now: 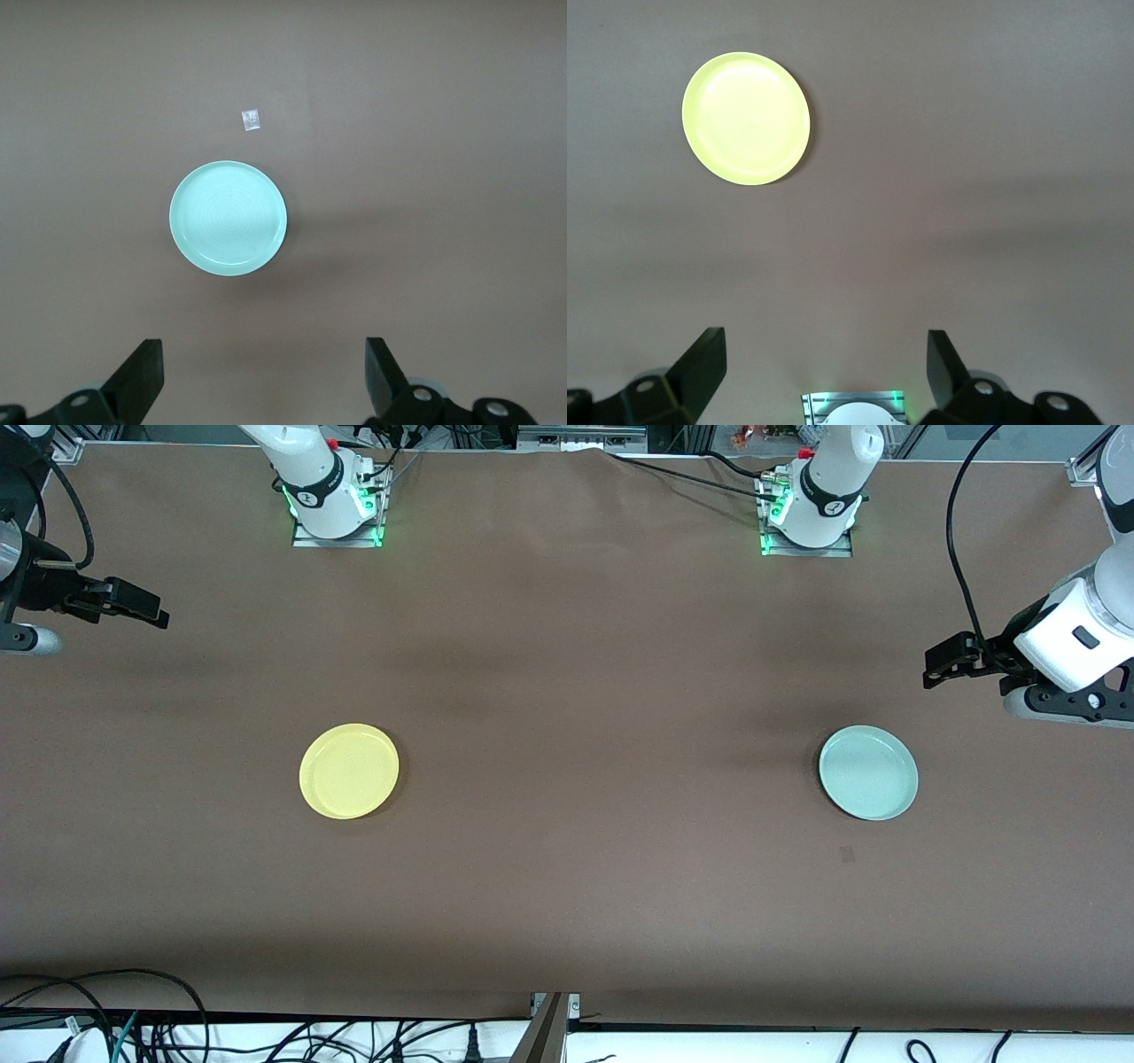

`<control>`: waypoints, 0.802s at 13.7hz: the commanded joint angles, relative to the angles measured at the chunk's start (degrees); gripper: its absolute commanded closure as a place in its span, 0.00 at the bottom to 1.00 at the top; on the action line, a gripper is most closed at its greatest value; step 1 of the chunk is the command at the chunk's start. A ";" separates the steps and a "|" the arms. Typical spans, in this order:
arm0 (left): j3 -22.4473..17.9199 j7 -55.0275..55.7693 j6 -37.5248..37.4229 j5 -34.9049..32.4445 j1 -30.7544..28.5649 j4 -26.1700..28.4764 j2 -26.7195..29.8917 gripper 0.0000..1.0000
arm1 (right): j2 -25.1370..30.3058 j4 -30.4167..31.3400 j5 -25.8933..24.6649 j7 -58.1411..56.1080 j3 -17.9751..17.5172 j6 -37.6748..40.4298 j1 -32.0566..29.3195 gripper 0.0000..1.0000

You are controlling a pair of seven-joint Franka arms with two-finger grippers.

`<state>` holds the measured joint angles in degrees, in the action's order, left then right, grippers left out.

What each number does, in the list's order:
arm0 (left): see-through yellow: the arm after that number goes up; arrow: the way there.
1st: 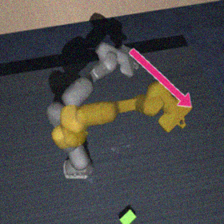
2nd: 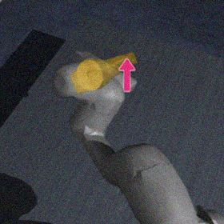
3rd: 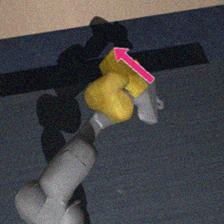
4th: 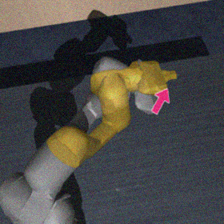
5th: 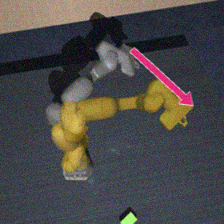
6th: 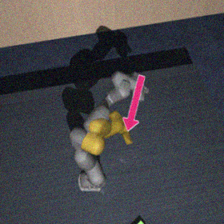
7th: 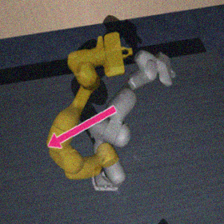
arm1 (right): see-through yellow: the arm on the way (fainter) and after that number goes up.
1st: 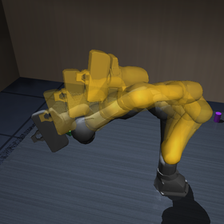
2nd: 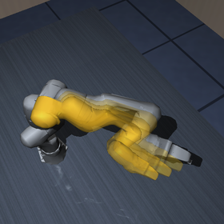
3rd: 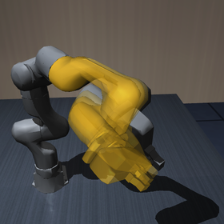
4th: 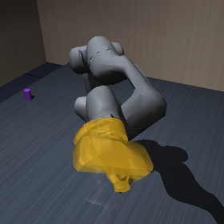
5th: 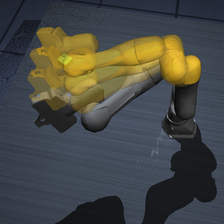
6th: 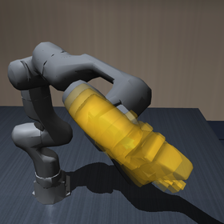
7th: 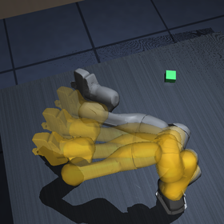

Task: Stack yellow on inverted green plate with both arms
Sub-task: 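Move the left gripper toward the pale green plate's rim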

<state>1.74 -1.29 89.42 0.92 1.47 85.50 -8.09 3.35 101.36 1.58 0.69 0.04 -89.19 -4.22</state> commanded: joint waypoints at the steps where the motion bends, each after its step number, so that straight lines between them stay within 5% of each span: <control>1: 0.10 0.41 -1.35 0.93 -0.15 -2.09 -1.05 0.00 | 0.34 0.33 -0.61 -0.07 -0.13 -0.02 0.26 0.00; 9: 0.10 0.15 -1.35 1.19 -1.38 -4.20 -3.16 0.00 | 0.34 0.41 -0.61 -0.07 -0.21 -0.01 0.35 0.00; 11: 0.28 -0.46 -0.83 2.15 -6.01 -4.28 -5.86 0.00 | 0.34 0.41 -0.61 -0.07 -0.21 0.16 0.35 0.00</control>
<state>1.62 -1.20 89.41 0.98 -0.08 83.49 -10.65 3.35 101.37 1.58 0.69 -0.07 -89.17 -4.15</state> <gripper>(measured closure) 0.000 0.000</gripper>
